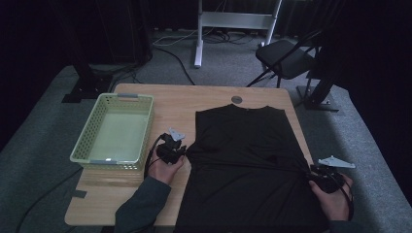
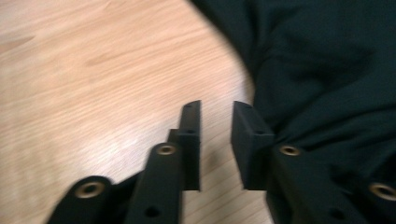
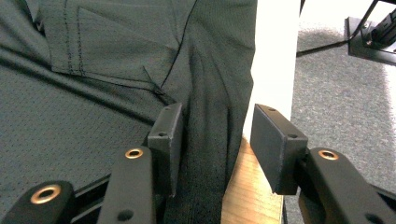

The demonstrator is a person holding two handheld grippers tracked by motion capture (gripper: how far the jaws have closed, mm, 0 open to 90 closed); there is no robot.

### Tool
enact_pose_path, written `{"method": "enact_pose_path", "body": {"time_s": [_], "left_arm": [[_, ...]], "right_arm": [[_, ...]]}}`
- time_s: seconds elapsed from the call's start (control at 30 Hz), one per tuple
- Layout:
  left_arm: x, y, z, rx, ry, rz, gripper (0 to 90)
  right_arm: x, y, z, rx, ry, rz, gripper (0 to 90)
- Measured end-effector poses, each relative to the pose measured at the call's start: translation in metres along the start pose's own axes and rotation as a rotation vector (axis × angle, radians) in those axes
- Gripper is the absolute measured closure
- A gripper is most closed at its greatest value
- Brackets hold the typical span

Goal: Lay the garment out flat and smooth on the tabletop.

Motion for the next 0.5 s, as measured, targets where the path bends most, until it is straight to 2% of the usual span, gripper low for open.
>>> {"method": "enact_pose_path", "body": {"time_s": [0.17,0.27,0.5], "left_arm": [[-0.009,0.002,-0.013,-0.026,0.01,0.058,62.1],[-0.013,0.007,-0.021,-0.026,0.013,0.073,60.0],[-0.015,0.02,-0.033,-0.017,-0.011,0.098,57.7]], "right_arm": [[0.002,0.001,-0.001,0.0,-0.001,-0.008,52.3],[0.003,0.002,-0.002,-0.003,0.002,-0.012,52.2],[0.002,0.002,0.0,-0.015,0.014,-0.021,51.9]]}}
Point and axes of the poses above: each handheld gripper's, and its own axes: y roughly forward along the jaws, z roughly out of its underside, x roughly to its left, the point moved 4 cm from there along y, roughly forward along the jaws, and after that the axes turned 8 degrees about x, right-handed, at the moved point
